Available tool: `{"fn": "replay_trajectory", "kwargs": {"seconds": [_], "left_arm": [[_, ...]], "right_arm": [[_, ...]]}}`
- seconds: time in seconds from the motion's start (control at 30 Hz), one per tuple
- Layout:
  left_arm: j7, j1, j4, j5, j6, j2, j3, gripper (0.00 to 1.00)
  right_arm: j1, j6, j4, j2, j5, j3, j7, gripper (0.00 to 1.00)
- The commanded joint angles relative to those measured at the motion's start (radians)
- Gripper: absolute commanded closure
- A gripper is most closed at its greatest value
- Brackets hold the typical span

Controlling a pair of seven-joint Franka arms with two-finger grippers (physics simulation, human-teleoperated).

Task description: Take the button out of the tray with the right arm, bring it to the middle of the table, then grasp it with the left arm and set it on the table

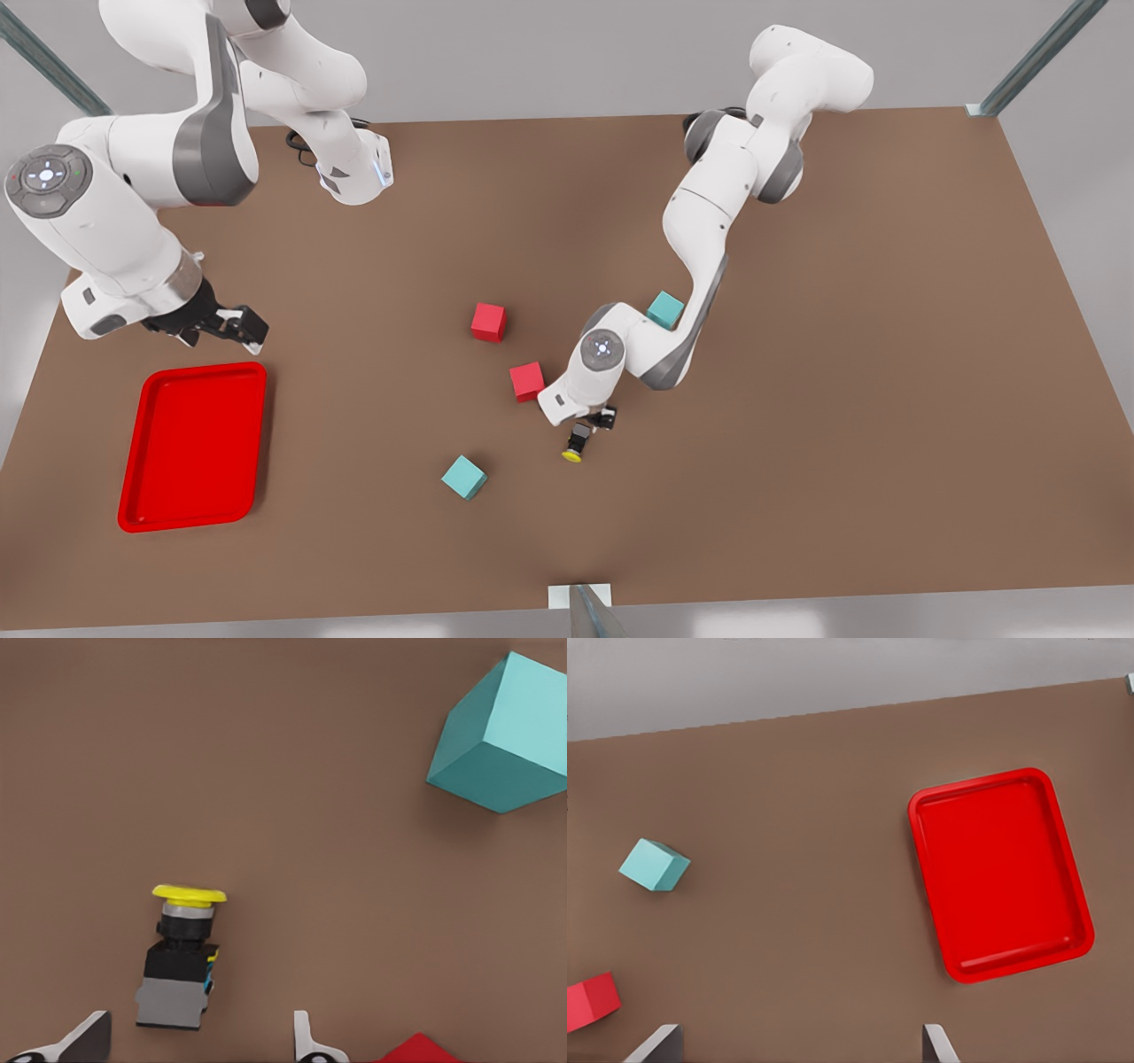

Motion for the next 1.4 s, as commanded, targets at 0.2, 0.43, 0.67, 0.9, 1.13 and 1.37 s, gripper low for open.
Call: {"fn": "replay_trajectory", "kwargs": {"seconds": [0.2,0.43,0.67,0.9,1.13,1.37], "left_arm": [[-0.048,-0.003,0.015,0.002,0.079,0.034,0.001,0.0],[-0.047,-0.004,0.009,0.003,0.024,0.035,0.0,0.0],[-0.048,0.0,0.067,0.003,0.081,0.099,0.005,0.0],[-0.045,0.0,0.07,0.003,0.136,0.112,0.005,0.0],[-0.045,-0.001,0.07,0.003,0.107,0.104,0.008,0.12],[-0.045,-0.001,0.068,0.005,0.085,0.095,0.012,0.21]], "right_arm": [[-0.002,0.043,-0.001,0.0,0.0,0.0,-0.233,0.0],[-0.002,0.043,0.001,0.0,0.0,0.0,-0.233,0.0],[-0.002,0.043,-0.001,0.002,-0.002,0.0,-0.233,0.0],[0.001,0.044,0.001,0.003,0.0,0.0,-0.233,0.0],[0.003,0.043,-0.001,0.003,0.0,0.0,-0.233,0.0],[0.004,0.044,-0.001,0.003,0.0,0.0,-0.231,0.0]]}}
